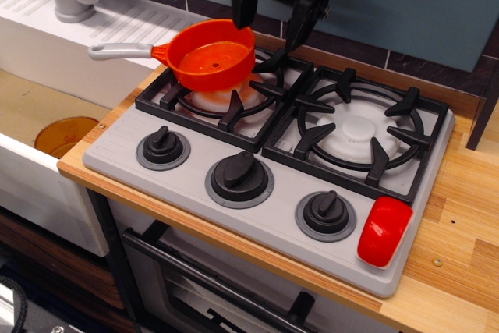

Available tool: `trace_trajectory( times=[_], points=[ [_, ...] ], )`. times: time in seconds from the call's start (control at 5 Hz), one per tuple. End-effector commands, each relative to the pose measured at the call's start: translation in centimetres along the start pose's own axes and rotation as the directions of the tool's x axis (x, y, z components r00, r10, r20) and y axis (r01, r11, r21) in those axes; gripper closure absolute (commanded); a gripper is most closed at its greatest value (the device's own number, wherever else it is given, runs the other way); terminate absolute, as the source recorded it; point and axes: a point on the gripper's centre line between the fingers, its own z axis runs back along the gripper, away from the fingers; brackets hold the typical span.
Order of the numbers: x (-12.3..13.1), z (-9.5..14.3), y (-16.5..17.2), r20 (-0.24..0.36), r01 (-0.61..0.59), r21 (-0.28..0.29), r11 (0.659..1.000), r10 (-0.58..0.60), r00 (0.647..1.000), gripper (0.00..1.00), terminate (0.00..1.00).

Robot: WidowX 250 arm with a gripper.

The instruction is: End effector reaching pot or pan

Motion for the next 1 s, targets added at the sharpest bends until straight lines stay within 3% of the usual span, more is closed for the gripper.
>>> trace_trajectory(
  times=[0.0,0.6,0.8],
  points=[
    [-0.35,-1.27,0.55,0.074,-0.026,-0.016,1.000,0.027,0.997,0.00,0.00],
    [-0.41,-2.06,0.20,0.069,-0.041,-0.023,0.999,0.042,0.997,0.00,0.00],
    [-0.41,-2.06,0.20,0.069,-0.041,-0.023,0.999,0.042,0.997,0.00,1.00]
  ],
)
